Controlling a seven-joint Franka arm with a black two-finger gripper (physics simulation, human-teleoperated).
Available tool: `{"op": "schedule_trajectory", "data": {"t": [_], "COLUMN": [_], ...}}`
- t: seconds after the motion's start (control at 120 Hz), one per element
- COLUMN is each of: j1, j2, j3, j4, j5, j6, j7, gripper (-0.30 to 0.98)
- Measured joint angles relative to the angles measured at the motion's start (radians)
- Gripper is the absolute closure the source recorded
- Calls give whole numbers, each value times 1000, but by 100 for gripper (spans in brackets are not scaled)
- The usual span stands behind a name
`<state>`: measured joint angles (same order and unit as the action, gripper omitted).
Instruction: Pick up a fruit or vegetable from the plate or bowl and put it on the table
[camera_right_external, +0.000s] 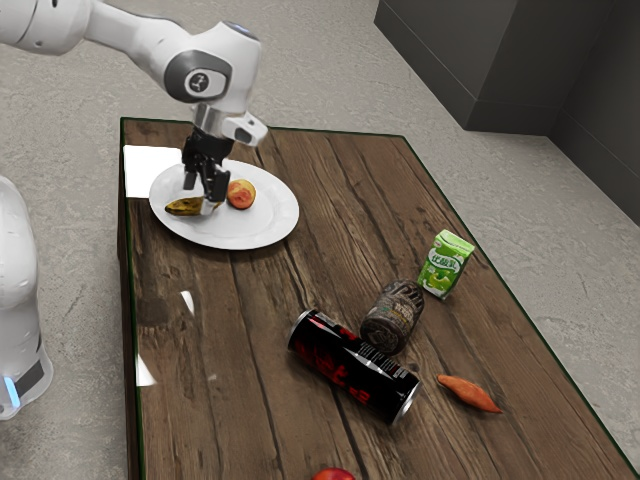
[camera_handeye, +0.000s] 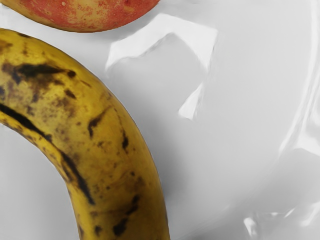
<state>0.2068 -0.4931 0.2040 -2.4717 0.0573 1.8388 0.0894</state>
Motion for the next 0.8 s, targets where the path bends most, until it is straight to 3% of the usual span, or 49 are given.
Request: {"op": "schedule_trajectory", "data": {"t": [0.8], "j1": [38], "j2": [57], "j3": [5], "j4": [-38], "j5": [-2], "j6": [172], "j7": [-35], "gripper": [3]}}
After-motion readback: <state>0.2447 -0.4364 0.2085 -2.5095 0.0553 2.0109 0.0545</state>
